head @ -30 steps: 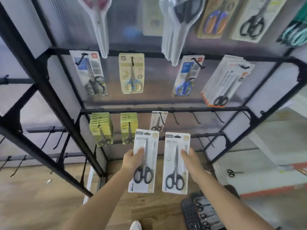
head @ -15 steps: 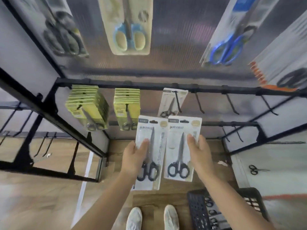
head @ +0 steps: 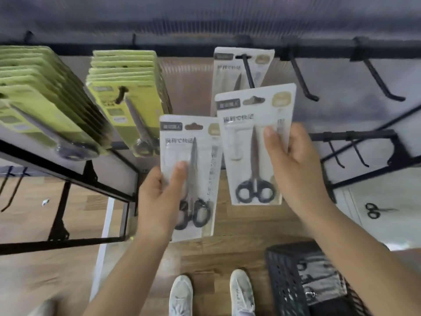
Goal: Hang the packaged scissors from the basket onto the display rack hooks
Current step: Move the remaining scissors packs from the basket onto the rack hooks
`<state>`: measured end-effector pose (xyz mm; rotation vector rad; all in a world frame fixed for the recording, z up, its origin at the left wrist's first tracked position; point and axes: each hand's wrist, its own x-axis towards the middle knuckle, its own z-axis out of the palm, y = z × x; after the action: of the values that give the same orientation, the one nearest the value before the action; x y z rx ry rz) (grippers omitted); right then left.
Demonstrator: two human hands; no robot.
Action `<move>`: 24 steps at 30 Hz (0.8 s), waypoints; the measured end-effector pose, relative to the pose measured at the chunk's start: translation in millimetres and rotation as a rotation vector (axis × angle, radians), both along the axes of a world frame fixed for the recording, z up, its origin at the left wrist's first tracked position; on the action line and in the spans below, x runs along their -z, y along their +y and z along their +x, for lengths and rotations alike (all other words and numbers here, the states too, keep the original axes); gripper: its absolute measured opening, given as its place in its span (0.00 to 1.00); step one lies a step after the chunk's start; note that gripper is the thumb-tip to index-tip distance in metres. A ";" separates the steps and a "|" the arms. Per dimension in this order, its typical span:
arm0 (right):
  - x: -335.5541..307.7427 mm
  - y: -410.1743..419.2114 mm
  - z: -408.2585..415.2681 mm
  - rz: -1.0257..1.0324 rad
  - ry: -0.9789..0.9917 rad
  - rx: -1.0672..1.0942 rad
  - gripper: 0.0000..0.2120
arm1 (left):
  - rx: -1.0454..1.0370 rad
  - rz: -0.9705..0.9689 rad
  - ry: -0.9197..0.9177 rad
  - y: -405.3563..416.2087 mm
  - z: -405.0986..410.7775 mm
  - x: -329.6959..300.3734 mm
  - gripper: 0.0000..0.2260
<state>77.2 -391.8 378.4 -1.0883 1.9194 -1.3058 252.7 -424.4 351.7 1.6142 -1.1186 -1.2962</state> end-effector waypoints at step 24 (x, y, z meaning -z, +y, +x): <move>22.3 -17.5 -17.2 -0.044 -0.008 -0.019 0.05 | 0.018 0.103 0.106 -7.1 2.2 11.0 0.08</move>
<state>60.0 -409.4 356.2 -1.1188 1.8781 -1.3458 255.0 -431.5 340.7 1.5930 -1.0182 -1.4547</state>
